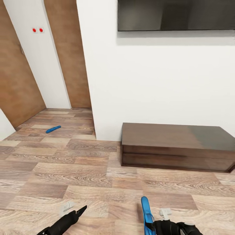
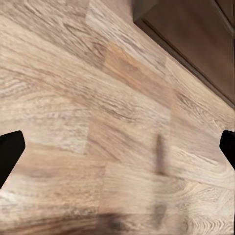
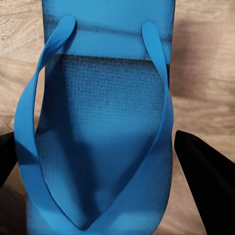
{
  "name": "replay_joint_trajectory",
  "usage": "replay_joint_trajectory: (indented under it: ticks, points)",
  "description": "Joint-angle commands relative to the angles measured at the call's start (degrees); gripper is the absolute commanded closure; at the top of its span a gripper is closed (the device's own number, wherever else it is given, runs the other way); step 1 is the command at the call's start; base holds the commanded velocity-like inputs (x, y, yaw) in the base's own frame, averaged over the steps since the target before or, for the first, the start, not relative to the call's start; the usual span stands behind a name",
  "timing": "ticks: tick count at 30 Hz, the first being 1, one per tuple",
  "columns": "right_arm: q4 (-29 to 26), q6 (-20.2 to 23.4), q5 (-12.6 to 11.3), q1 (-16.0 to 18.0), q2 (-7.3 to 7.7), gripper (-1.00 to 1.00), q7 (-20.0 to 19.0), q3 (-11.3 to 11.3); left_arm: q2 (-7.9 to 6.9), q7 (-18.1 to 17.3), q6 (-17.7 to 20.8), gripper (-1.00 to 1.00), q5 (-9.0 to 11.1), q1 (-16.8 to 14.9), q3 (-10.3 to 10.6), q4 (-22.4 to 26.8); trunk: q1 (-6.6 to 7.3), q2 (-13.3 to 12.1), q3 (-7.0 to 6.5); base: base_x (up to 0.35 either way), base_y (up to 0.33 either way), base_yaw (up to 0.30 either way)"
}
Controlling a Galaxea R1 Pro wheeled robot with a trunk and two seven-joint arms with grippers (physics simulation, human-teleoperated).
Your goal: In the bedroom, move the book from the bed onto either nightstand, and place the two sandals side by side next to the bed.
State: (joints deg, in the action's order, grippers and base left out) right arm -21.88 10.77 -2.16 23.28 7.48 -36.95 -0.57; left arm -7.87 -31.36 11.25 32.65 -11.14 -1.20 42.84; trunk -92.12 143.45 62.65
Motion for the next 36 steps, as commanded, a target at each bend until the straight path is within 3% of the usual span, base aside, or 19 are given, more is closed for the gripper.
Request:
replay_joint_trajectory:
  ticks: [1, 6, 9, 17, 36]
  points:
    - [0.09, 0.36, -0.31, 0.01, 0.0, 1.0, -0.26, -0.07, 0.02, -0.18, 0.25, -1.0, 0.57, -0.02, 0.43, -0.15, 0.04, 0.0, -0.18, 0.0, 0.0, 0.0]
    - [0.6, -1.43, -0.49, 0.01, -0.01, 1.0, -0.23, -0.05, 0.0, -0.12, -0.84, -1.0, 0.6, -0.02, 5.95, -0.64, 0.16, -0.06, -1.29, 0.0, 0.0, 0.0]
    - [0.67, -1.98, -0.54, 0.01, -0.01, 1.0, -0.23, -0.05, -0.02, -0.11, -1.04, -1.0, 0.61, -0.02, 7.79, -0.71, 0.24, -0.1, -1.95, 0.0, 0.0, 0.0]
    - [0.71, -2.29, -0.56, 0.01, -0.09, 1.0, -0.09, -0.04, 0.03, 0.03, -1.17, -1.0, 0.59, -0.02, 8.75, -0.79, 0.45, -0.21, -3.72, 0.0, 0.0, 0.0]
    - [4.62, -2.33, -0.47, 0.01, -0.1, 1.0, 0.13, -0.04, 0.05, 0.15, -1.25, -1.0, 0.6, -0.02, 8.85, -2.97, 4.62, -7.83, -7.14, 0.0, 0.0, 0.0]
